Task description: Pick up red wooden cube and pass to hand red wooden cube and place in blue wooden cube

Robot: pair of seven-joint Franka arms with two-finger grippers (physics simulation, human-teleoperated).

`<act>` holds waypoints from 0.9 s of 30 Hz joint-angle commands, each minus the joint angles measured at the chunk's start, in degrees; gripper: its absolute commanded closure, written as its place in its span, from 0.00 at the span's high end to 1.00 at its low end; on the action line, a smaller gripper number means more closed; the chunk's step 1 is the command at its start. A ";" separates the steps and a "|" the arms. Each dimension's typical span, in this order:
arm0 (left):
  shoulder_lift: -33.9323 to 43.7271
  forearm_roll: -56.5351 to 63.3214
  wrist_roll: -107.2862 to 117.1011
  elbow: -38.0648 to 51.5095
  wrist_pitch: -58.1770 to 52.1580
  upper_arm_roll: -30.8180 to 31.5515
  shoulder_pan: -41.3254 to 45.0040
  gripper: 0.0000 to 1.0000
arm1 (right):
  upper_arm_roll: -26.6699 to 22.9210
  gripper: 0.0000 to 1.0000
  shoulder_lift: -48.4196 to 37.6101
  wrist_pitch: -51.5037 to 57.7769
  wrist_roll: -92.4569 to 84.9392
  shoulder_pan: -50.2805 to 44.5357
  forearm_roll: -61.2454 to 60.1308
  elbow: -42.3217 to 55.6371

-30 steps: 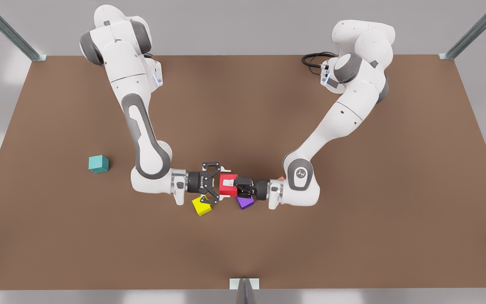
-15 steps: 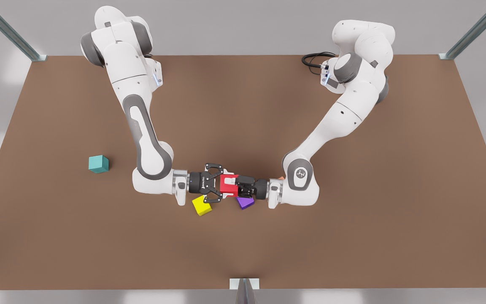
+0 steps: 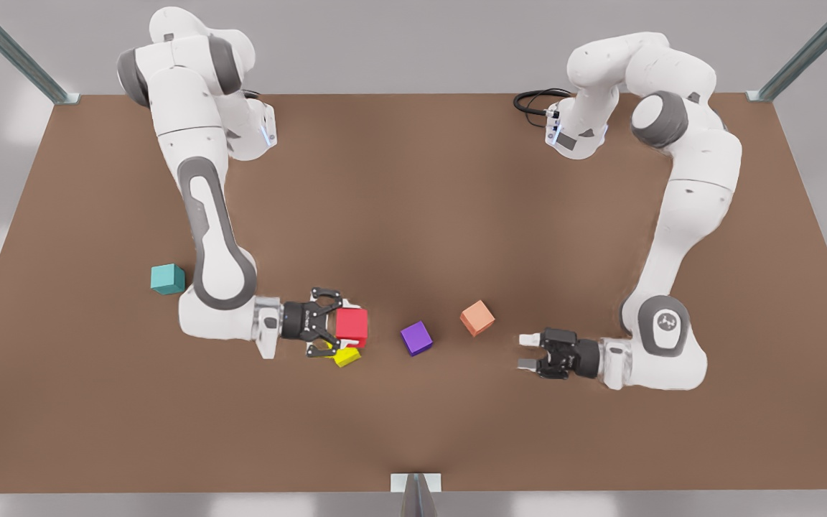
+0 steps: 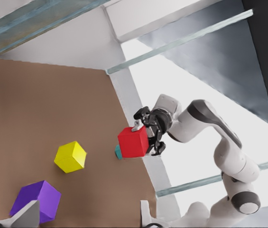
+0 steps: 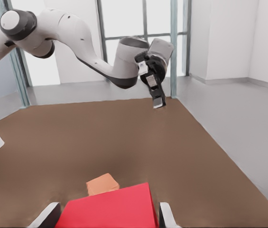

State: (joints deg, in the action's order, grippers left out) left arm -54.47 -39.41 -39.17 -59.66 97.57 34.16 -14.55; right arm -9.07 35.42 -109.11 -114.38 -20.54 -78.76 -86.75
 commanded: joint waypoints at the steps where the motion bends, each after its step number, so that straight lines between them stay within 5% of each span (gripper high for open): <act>1: 7.34 53.09 33.26 3.94 -32.27 1.53 1.36 1.00 | -0.33 0.66 -0.88 7.33 -0.23 4.80 23.63 0.17; 4: 15.87 60.15 41.64 5.79 -30.43 0.05 1.63 1.00 | -1.65 0.66 -1.76 10.23 -0.85 9.91 44.80 2.10; 6: 41.36 44.09 36.27 -22.67 -11.80 -30.97 19.02 1.00 | -3.75 0.66 -2.46 10.76 -0.15 10.70 56.95 1.58; 13: 37.68 40.64 36.36 -19.70 -12.06 -30.64 19.83 1.00 | -12.46 0.66 -3.51 6.80 3.55 10.17 64.17 -4.13; 18: 37.60 39.32 36.19 -19.79 -12.58 -30.29 19.83 1.00 | -13.17 0.67 -10.10 5.58 4.51 10.17 66.80 -10.28; 27: 37.51 39.24 36.01 -19.79 -13.29 -30.46 19.21 1.00 | -15.80 0.68 -16.88 -16.92 3.46 10.78 69.00 -30.32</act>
State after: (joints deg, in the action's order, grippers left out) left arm -17.03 -0.15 -10.89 -79.48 84.37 3.69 4.61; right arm -24.76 18.74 -116.26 -111.70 -9.75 -10.17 -116.26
